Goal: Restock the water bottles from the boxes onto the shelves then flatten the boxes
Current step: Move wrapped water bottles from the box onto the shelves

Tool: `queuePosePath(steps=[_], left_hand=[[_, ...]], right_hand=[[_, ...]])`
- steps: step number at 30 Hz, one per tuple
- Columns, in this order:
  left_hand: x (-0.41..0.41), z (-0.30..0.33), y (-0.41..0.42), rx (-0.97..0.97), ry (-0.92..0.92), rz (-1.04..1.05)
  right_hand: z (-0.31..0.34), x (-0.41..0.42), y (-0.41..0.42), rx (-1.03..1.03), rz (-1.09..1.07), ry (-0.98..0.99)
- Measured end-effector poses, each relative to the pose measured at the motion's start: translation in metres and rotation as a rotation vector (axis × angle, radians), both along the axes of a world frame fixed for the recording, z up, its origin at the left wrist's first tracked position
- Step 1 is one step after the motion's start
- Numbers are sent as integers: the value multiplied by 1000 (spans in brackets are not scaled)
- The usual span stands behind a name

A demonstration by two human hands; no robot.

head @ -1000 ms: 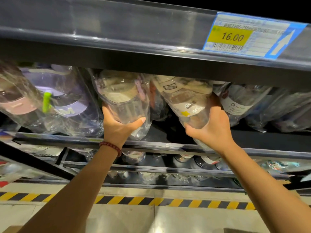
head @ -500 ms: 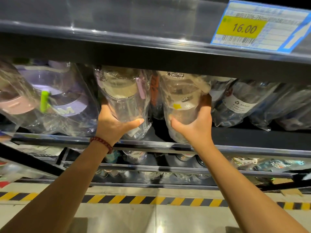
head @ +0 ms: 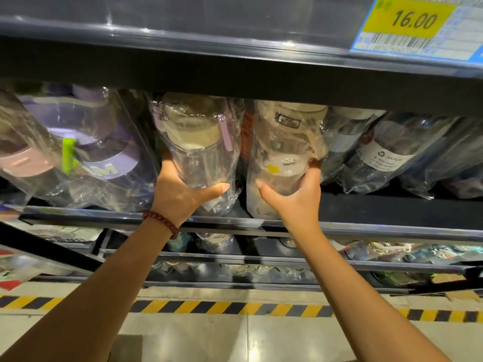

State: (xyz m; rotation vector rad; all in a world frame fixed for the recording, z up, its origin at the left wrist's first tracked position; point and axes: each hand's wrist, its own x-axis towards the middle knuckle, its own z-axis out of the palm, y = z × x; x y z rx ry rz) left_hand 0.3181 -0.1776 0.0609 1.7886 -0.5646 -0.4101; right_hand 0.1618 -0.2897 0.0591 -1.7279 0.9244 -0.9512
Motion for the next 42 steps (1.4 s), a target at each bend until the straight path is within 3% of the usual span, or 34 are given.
queuePosePath(steps=[4, 11, 16, 24, 31, 36, 42], left_hand=[[-1, 0, 0, 25, 14, 0], [-1, -3, 4, 55, -168, 32], [16, 2, 8, 143, -57, -87], [19, 17, 14, 180, -34, -214], [23, 2, 18, 172, 16, -165], [0, 6, 22, 96, -111, -48], [-11, 25, 29, 140, -117, -34]], right_hand=[[6, -4, 0, 41, 28, 41], [5, -13, 9, 58, 14, -22], [6, -8, 14, 102, 97, -16], [12, -6, 7, 153, 185, 52], [4, -10, 9, 199, 211, 8], [7, -15, 13, 221, 242, 23], [25, -28, 23, 221, 197, 63]])
